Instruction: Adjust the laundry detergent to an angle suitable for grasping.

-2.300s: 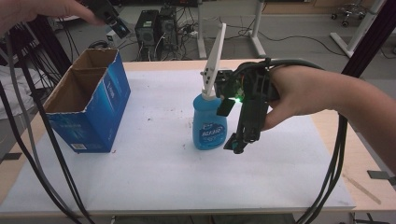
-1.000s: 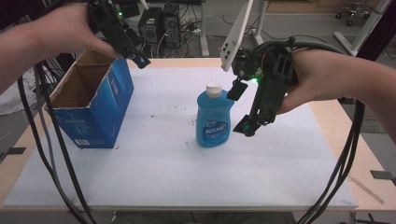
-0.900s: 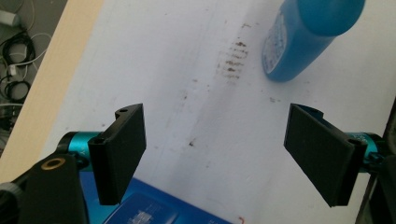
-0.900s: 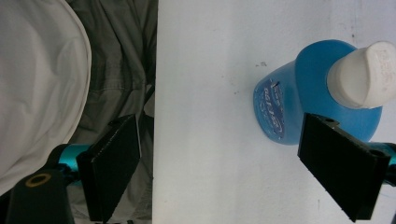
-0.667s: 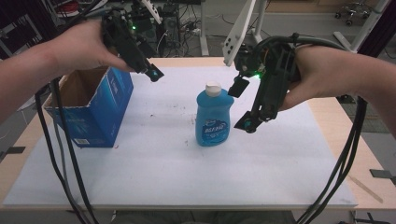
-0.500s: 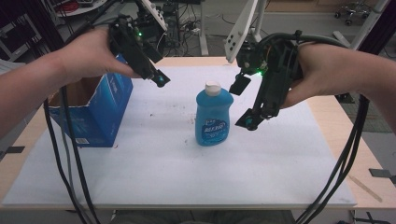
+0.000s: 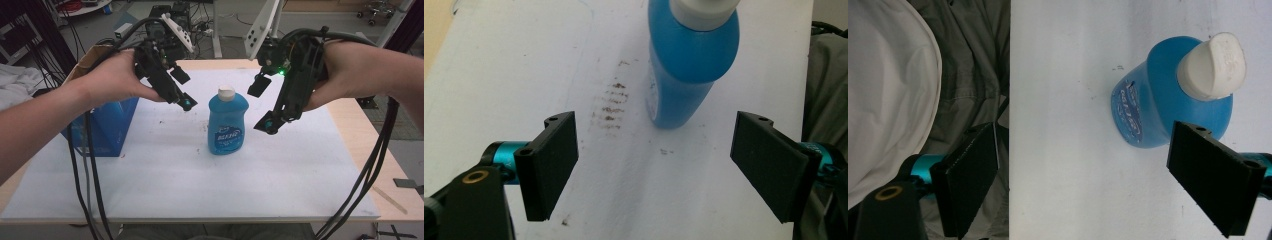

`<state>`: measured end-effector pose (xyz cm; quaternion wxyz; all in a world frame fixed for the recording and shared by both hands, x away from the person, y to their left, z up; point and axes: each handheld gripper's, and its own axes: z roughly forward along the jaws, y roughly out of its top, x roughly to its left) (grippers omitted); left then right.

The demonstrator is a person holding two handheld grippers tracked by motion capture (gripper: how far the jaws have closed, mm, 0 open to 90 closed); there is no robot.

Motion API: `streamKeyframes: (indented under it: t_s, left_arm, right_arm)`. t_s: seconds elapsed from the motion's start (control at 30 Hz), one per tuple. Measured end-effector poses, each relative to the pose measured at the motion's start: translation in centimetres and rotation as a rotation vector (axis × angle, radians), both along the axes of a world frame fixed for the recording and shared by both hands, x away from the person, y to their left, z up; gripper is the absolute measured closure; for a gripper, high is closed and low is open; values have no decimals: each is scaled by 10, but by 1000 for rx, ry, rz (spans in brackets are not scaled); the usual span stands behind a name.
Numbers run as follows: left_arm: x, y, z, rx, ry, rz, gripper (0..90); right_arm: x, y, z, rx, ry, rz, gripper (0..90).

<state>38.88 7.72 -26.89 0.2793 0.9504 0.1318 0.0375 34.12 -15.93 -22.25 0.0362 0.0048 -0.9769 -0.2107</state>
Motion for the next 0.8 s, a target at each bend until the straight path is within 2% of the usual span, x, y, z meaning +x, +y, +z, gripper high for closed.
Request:
streamKeyframes:
  t_s: [0.3, 0.5, 0.8]
  left_arm:
    - [-5, -18, -17, -13, 18, -27, 180]
    - [-6, -29, -23, -16, 18, -43, 180]
    - [-6, -48, -36, -25, 1, -30, 170]
  right_arm:
    - [1, -4, 1, 10, -1, -13, 128]
    - [2, -5, 1, 11, -4, -14, 128]
    - [1, -7, 1, 16, -6, -14, 128]
